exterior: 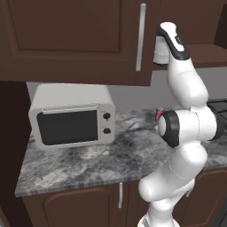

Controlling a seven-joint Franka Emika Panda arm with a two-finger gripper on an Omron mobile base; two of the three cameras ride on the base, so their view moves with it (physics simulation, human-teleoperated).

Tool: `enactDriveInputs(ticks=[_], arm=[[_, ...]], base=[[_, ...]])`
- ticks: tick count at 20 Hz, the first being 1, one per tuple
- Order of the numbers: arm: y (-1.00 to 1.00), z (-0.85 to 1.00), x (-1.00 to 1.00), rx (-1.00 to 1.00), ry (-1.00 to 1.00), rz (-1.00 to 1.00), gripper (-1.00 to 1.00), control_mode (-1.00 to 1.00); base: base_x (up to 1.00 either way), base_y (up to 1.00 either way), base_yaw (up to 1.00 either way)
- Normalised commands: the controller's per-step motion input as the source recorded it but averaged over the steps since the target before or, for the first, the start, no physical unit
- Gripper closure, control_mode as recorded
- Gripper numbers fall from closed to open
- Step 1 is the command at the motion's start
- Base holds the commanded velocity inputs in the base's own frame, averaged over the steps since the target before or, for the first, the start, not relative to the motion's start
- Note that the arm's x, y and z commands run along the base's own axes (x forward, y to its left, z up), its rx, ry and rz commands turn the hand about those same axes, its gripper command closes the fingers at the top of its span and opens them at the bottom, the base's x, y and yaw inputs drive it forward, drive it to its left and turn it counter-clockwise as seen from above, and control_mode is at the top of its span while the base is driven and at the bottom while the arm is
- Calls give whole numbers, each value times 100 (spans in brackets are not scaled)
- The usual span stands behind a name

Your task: Pick the dish brush and sponge from the cabinet and place them on the counter.

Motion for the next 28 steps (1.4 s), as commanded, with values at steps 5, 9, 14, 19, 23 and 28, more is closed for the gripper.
enactDriveInputs(ticks=[5, 9, 14, 19, 23, 28], arm=[[66, -8, -85, 0, -16, 3, -100, -100], [74, -13, -92, 0, -23, 0, -100, -100], [75, -9, -80, -1, -34, 0, -100, -100], [77, -1, -51, -3, -39, 0, -100, -100], [71, 0, -27, 0, -34, 1, -100, -100], [61, 0, -17, 0, -27, 3, -100, -100]], base=[[0, 0, 0], [0, 0, 0], [0, 0, 0], [0, 0, 0], [0, 0, 0], [0, 0, 0]])
